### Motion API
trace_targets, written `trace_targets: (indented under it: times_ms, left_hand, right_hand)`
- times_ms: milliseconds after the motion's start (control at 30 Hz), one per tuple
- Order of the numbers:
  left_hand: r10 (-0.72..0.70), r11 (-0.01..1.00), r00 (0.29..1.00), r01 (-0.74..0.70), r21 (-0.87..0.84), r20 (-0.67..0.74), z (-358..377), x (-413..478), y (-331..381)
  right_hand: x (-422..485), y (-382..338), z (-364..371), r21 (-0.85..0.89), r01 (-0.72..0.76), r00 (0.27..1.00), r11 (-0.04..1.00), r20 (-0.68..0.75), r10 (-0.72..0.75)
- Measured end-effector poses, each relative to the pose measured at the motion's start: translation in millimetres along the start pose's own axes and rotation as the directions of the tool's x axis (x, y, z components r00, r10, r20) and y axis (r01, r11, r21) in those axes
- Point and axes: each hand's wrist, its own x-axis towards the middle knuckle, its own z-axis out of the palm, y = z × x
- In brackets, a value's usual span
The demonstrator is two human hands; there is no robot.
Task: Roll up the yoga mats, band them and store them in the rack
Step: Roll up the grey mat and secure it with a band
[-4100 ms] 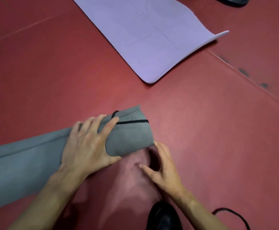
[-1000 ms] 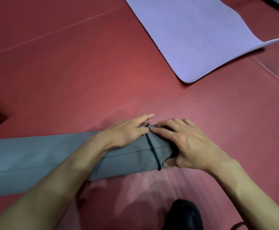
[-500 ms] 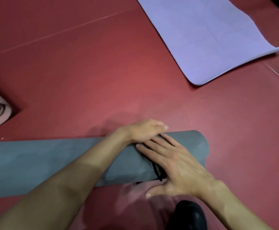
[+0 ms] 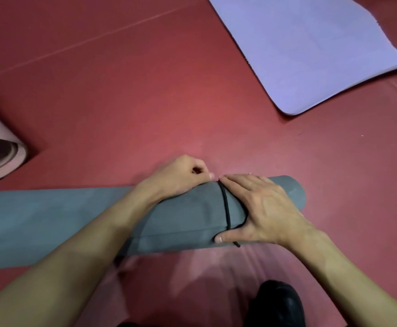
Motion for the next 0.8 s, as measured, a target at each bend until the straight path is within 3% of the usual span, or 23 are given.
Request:
trace_targets:
  times_ms: [100,300,467,567,667,733,800]
  left_hand:
    - [-0.103,0.995,0.994,0.102,-0.02,-0.037,6,5,18]
    - [-0.226,0.971,0.965,0.234,-0.046,0.135,-4,18,40]
    - [-0.239,0.965,0.971,0.24,0.1,-0.031,2,10,52]
    - [-0.108,0.915,0.983,0.158,0.372,-0.15,6,2,75]
    - [0.155,0.777,0.972,-0.008,0.629,-0.178,16,-17,77]
    - [0.348,0.691,0.914,-0.099,0.716,-0.209,20,-25,60]
    - [0.426,0.673,0.872,-0.128,0.728,-0.241,11,-31,44]
  right_hand:
    - [3,1,-2,0.0,0.001,1.0,1.0,0.003,-0.001]
    - [3,-1,-4,-0.035,-0.143,0.988,0.989,0.055,0.145]
    - [4,0,-7,-0.034,-0.127,0.989,0.991,0.069,0.129]
    - [-1,3,-8,-0.067,-0.073,0.988,0.995,0.133,0.081]
    - [-1,8,-12,-0.126,-0.011,0.968,0.992,0.246,0.042]
    - [0,11,-11,-0.138,-0.004,0.967,0.99,0.251,0.039]
    - [-2,13,-10,-0.139,0.005,0.975,0.99,0.22,0.026]
